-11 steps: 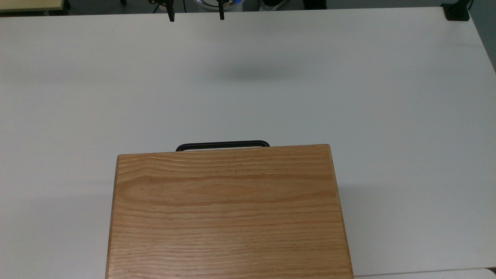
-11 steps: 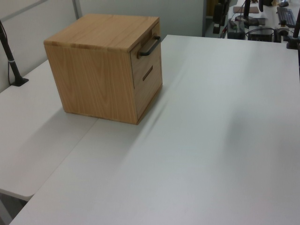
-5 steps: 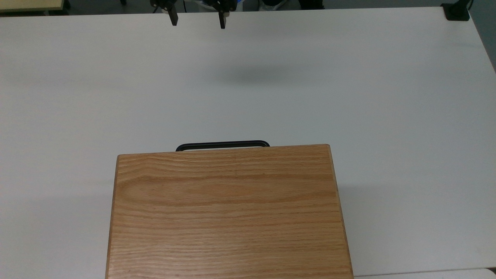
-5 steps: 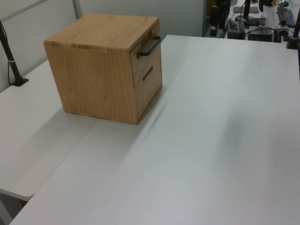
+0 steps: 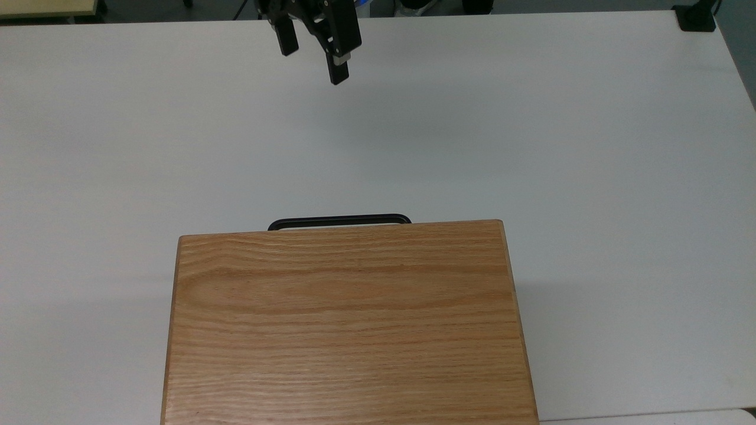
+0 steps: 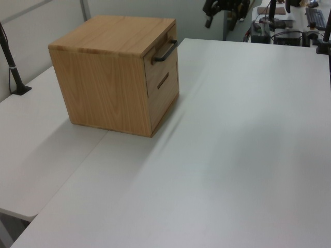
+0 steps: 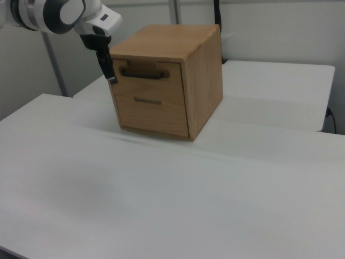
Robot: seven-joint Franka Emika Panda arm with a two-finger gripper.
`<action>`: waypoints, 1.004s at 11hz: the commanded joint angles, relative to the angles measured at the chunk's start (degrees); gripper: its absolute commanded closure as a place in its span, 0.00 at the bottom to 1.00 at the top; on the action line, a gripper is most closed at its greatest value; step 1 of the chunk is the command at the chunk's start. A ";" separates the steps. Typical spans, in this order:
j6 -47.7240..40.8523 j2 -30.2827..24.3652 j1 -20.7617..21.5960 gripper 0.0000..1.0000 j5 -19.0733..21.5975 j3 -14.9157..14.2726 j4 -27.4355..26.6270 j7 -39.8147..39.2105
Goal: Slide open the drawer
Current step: 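Lower the gripper toward the black handle of the upper drawer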
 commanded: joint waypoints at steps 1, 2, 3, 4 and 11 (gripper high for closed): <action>3.36 1.10 0.31 0.00 3.77 -0.32 -0.17 5.97; 3.54 1.36 0.40 0.00 3.88 -0.32 -0.16 6.15; 5.54 1.98 0.40 0.00 4.31 -0.23 -0.16 7.19; 10.34 2.16 0.57 0.00 3.97 -0.32 -0.43 10.77; 22.86 9.62 1.45 0.37 4.05 -0.49 -0.25 21.35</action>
